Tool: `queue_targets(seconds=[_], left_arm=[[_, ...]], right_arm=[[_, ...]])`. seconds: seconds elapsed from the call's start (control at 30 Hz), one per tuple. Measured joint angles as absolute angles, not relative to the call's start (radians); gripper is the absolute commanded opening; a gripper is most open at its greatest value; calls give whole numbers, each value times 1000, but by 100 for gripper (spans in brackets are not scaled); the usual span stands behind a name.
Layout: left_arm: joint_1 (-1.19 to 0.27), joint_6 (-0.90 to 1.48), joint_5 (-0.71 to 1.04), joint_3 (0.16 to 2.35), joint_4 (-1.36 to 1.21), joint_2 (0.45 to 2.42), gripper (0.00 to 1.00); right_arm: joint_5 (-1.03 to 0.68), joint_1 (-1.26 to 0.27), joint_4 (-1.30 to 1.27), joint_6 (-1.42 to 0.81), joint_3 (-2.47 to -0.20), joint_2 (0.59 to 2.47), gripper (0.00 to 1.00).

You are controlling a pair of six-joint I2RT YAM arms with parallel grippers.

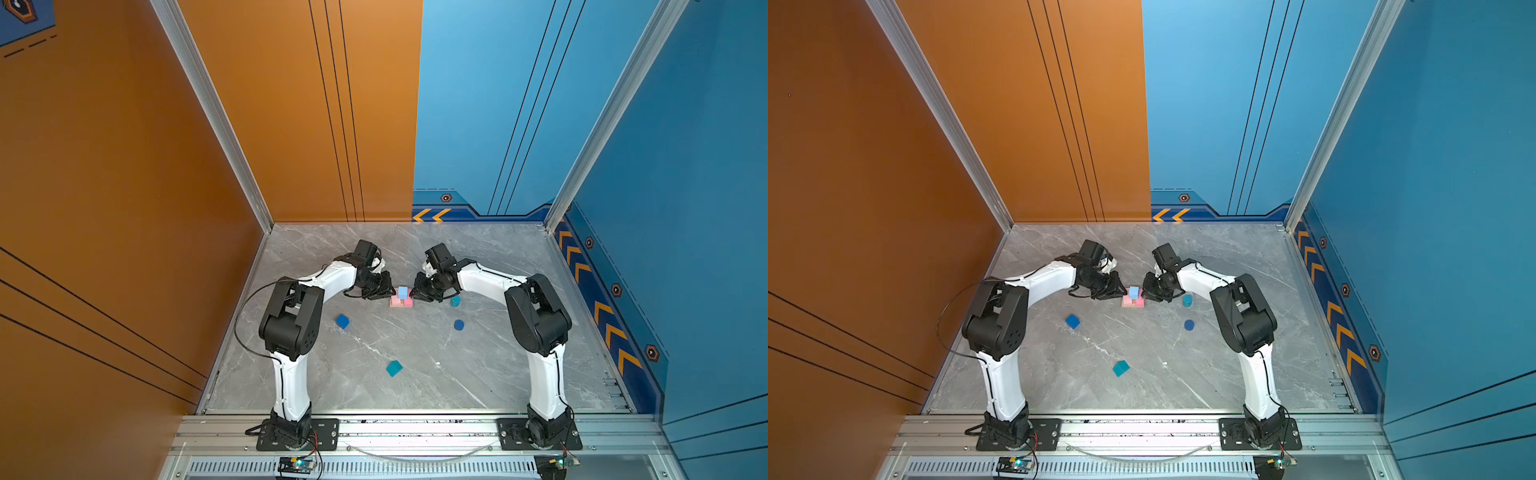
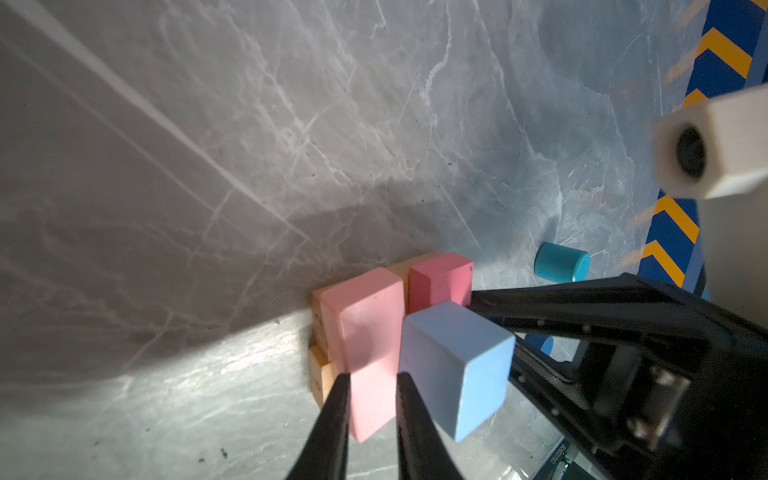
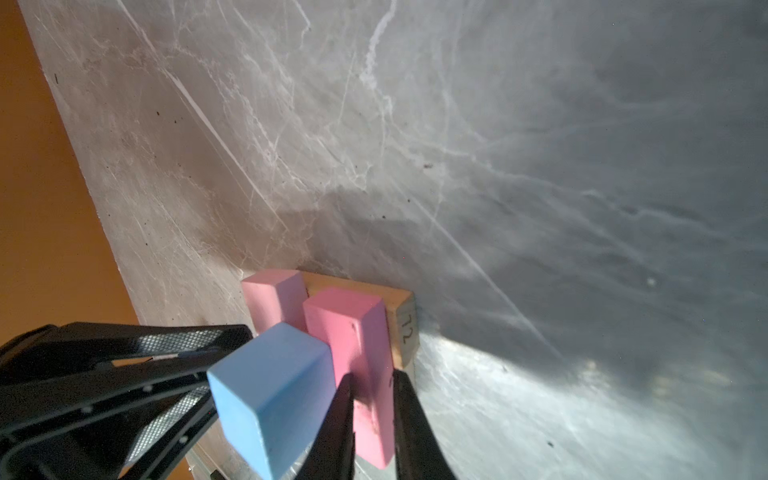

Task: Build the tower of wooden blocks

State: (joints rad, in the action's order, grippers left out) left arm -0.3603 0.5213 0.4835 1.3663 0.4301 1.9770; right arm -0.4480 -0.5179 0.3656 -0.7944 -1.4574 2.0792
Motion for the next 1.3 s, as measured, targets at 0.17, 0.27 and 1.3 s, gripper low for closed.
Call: queue_targets(seconds=[0.17, 0.27, 1.3], left_arm=[[-357, 521, 484, 1372, 435, 1977, 22], [-355, 521, 484, 1374, 438, 1977, 22], [-355, 521, 484, 1403, 440, 2010, 22]], right_arm=[[-449, -518, 364, -795, -1458, 2079, 16], [-448, -518, 365, -794, -1460, 2079, 15], [-448, -533, 366, -795, -1473, 2079, 14]])
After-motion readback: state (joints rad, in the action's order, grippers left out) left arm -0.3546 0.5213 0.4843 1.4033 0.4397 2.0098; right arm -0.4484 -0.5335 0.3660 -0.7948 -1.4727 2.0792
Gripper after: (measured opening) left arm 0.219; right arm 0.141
